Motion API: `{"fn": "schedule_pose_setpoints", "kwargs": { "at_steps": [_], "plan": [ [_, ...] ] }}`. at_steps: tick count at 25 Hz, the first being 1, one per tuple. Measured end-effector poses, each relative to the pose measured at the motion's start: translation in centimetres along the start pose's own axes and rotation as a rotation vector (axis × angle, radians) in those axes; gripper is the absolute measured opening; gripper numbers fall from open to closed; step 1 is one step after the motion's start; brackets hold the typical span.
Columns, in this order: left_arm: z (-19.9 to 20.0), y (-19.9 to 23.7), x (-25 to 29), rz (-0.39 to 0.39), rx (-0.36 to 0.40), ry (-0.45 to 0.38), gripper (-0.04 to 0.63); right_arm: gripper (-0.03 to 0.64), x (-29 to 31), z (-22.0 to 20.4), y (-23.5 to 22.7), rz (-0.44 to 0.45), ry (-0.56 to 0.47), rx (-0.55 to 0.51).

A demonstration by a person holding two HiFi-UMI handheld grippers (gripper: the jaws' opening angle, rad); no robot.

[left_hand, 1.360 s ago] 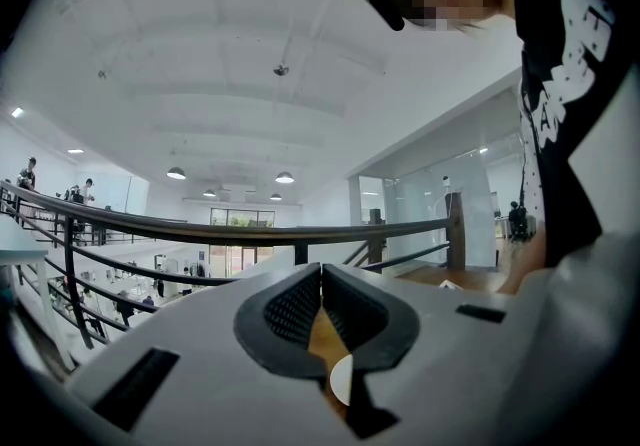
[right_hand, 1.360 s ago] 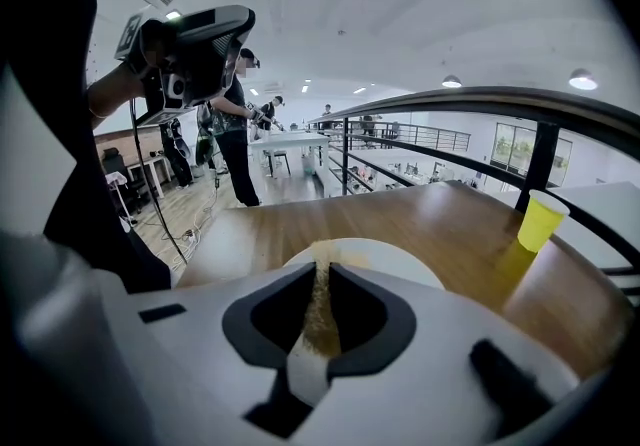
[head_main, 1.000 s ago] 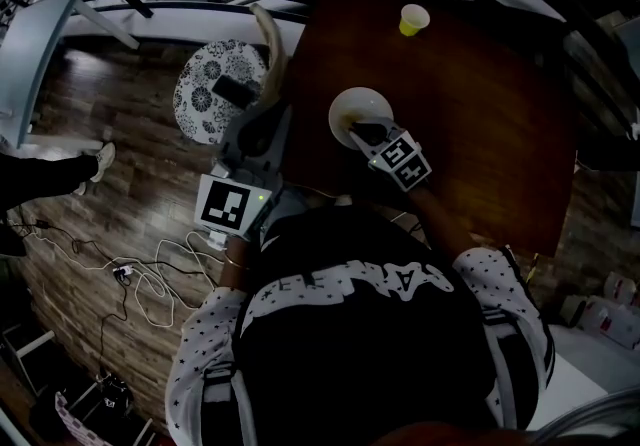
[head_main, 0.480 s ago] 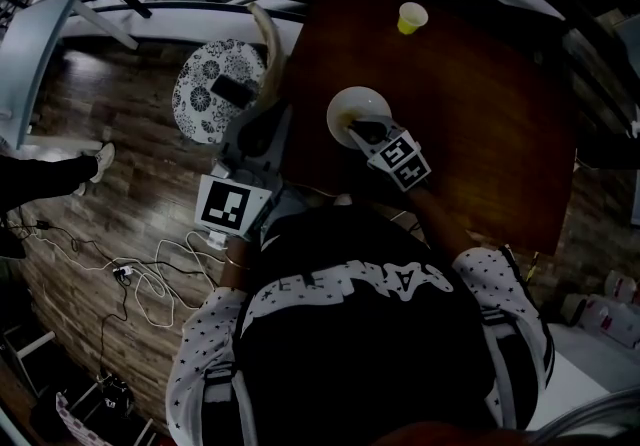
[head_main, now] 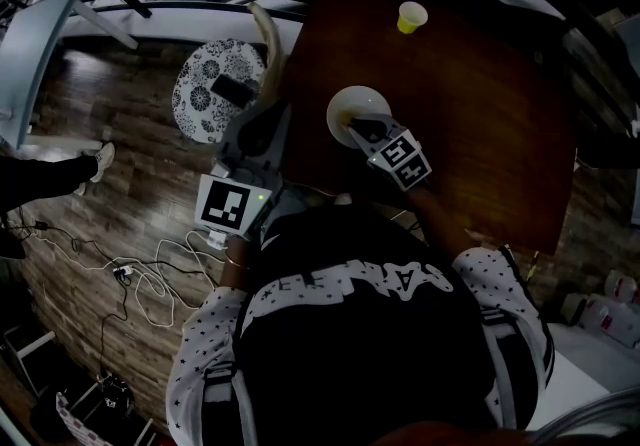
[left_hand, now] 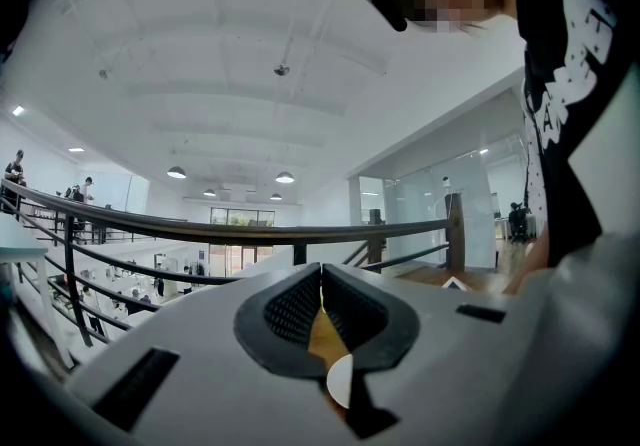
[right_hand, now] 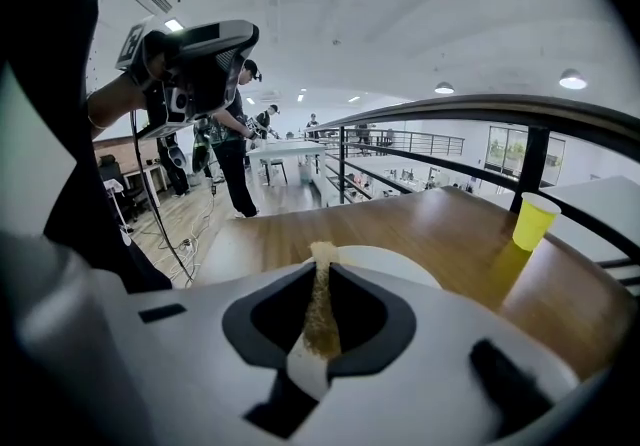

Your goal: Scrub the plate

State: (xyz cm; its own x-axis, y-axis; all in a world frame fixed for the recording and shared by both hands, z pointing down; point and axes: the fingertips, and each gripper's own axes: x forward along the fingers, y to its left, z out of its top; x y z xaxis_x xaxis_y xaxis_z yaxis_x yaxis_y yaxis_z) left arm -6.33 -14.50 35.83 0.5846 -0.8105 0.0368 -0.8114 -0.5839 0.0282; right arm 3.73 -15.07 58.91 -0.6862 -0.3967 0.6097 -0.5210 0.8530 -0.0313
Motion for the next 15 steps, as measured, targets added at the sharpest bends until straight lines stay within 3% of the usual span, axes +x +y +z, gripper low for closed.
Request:
{"fn": "schedule_pose_setpoints", "kwargs": {
  "at_steps": [15],
  "plan": [
    [0.1, -0.2, 0.0, -0.005, 0.001, 0.002, 0.015, 0.049, 0.0, -0.2, 2.6, 0.059, 0.005, 0.002]
  ]
}}
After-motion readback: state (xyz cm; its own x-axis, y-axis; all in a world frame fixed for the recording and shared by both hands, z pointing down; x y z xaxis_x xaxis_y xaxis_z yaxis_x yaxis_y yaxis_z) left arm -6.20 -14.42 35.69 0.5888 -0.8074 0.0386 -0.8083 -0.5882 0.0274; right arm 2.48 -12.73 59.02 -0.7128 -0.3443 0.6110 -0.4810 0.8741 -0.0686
